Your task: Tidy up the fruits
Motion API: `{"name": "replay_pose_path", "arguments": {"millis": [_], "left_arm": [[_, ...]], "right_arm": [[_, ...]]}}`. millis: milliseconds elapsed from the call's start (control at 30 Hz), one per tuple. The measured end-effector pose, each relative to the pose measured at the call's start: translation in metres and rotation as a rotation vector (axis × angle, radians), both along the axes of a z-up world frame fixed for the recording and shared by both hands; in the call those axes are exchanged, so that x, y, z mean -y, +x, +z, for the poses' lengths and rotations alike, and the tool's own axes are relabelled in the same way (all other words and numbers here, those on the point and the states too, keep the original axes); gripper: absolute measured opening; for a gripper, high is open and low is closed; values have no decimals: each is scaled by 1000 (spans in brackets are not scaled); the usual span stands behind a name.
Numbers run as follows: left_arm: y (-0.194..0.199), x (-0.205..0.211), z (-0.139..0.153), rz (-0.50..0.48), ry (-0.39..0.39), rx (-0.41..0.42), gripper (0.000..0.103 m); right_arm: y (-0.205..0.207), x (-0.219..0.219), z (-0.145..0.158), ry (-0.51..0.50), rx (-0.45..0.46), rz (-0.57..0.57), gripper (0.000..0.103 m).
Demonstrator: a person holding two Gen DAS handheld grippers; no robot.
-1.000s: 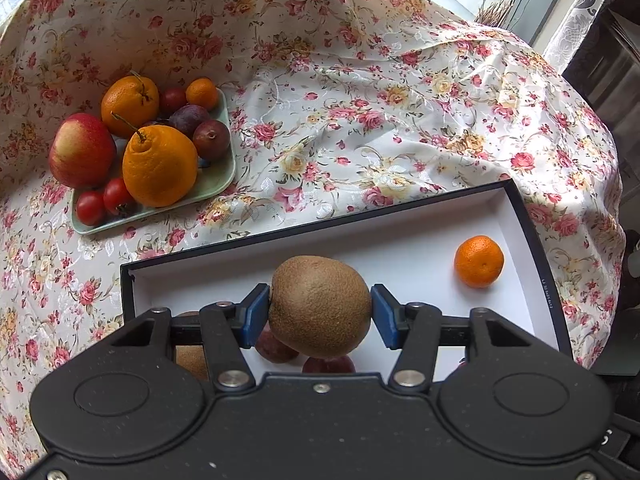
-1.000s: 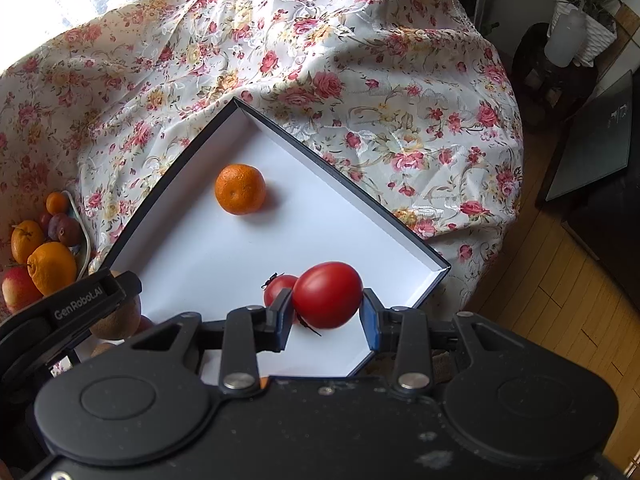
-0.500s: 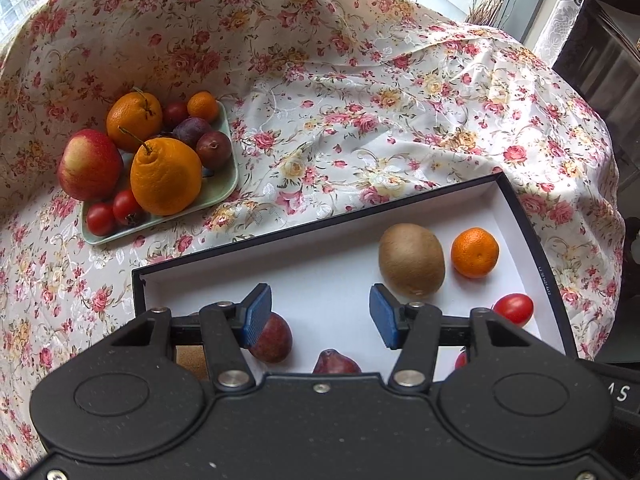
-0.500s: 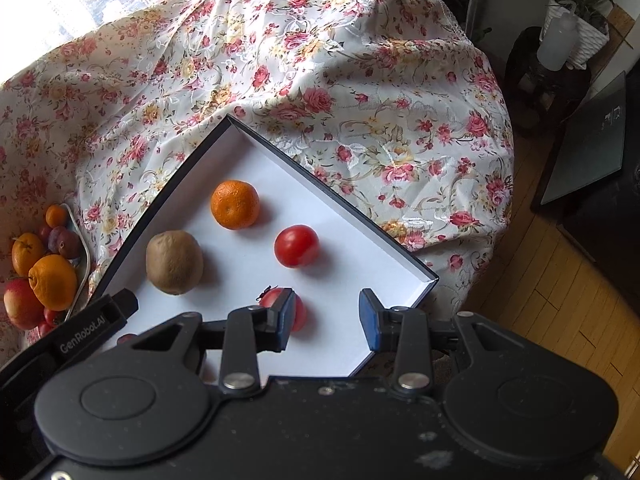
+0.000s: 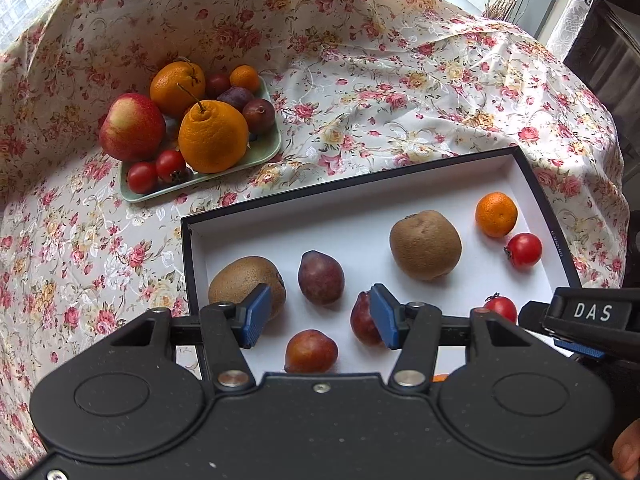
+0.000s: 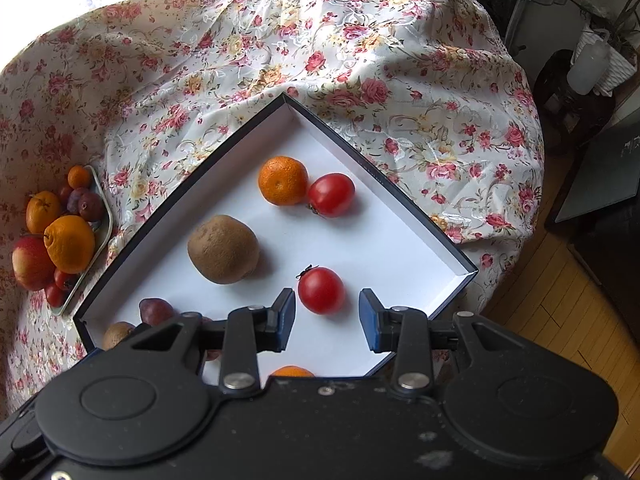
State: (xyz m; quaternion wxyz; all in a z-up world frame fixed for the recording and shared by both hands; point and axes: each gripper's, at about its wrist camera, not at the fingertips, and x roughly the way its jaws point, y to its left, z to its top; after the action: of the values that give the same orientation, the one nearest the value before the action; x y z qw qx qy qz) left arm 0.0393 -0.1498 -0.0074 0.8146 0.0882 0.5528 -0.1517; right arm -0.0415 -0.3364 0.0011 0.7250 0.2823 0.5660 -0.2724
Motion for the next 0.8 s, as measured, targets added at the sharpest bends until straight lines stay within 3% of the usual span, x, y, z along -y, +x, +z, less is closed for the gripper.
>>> {"name": "replay_pose_path", "arguments": {"millis": [800], "left_arm": [[13,-64,1,95,-12,-51,59]], "right_arm": [[32,-84,5,-36,-22,246,38]]}}
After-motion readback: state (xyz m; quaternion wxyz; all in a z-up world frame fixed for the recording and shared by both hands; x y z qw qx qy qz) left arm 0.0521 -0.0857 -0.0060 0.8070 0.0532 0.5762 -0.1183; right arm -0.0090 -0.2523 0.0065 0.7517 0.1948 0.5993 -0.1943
